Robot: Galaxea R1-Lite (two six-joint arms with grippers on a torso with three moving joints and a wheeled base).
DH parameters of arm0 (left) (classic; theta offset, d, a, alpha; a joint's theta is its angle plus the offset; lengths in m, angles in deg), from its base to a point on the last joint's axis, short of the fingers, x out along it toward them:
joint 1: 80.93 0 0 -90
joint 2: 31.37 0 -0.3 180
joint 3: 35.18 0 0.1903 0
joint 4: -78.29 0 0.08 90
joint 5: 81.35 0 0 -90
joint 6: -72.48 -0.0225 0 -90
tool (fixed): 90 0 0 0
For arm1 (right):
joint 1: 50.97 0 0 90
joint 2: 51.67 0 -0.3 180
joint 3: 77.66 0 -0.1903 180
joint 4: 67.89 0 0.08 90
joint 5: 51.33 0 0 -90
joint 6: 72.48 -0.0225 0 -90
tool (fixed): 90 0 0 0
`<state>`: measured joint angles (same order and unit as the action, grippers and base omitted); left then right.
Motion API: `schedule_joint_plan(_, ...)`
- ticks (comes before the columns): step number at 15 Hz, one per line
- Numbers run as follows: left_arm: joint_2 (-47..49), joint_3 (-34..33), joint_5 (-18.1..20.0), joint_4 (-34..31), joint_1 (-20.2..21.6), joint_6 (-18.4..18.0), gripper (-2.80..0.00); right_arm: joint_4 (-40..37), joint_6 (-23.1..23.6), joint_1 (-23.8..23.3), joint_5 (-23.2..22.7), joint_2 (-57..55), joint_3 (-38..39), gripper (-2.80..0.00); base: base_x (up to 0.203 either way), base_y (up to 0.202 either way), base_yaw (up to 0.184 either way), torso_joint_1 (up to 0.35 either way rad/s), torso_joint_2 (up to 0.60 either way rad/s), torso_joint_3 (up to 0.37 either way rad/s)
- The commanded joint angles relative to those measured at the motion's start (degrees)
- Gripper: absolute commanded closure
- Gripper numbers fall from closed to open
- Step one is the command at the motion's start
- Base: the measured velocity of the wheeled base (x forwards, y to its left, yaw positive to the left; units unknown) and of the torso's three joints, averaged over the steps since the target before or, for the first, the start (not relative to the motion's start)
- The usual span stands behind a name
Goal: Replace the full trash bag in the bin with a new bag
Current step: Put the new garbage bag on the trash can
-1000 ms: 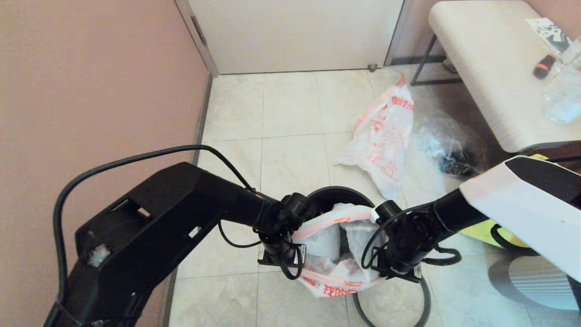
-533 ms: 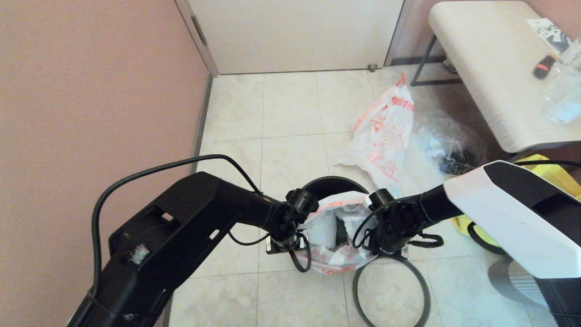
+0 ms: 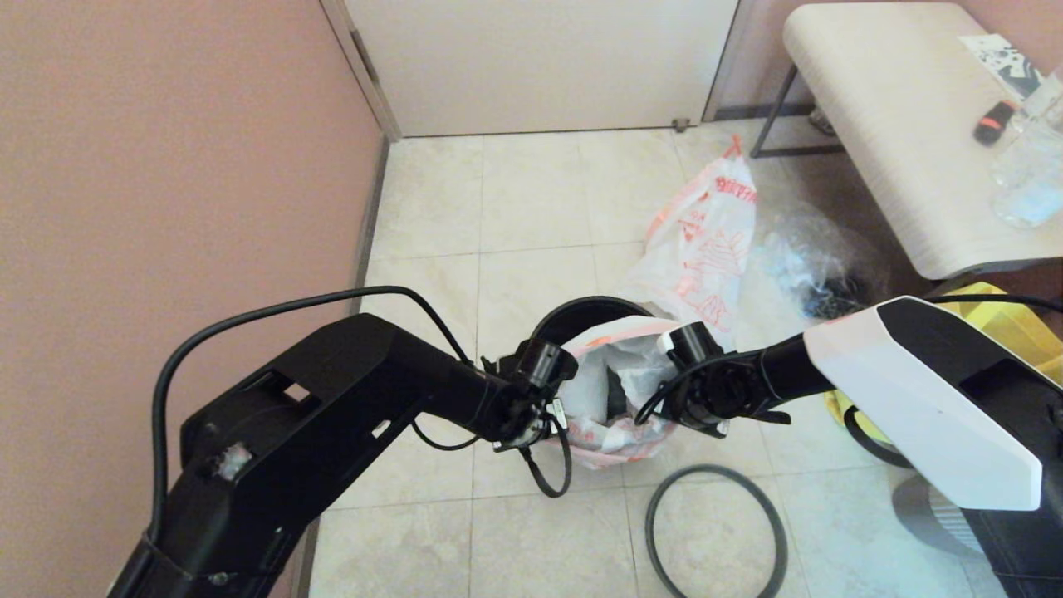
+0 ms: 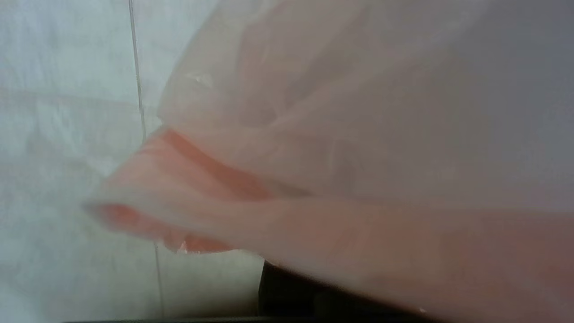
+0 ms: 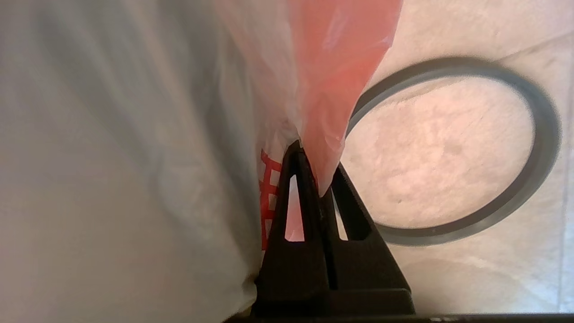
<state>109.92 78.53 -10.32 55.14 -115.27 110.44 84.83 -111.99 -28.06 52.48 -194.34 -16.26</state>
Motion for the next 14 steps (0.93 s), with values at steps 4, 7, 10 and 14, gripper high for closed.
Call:
schedule_joint_plan(4,-1.46,-1.84,-0.10,1.10,-0.02,-0.78,-2.80,-0.62,0.04,0.17,1.11,1.83,0.88,-2.80,0.000,0.000,0.000,0.000,0.00,0.000)
schedule_joint_plan(7,-2.70,-2.46,0.08,0.82,-0.02,-0.88,-2.80,-2.40,-0.12,0.99,1.04,4.06,3.20,-2.80,0.000,0.000,0.000,0.000,0.00,0.000)
schedule_joint_plan(10,-7.43,-5.68,1.14,-1.33,0.25,-6.08,-2.80,-5.84,-0.77,2.37,0.88,9.61,7.36,-2.80,0.000,0.000,0.000,0.000,0.00,0.000)
schedule_joint_plan(14,-15.09,-8.73,3.83,-6.08,0.13,-9.19,-2.80,-9.45,-1.08,4.15,0.78,16.54,12.00,-2.80,0.000,0.000,0.000,0.000,0.00,0.000)
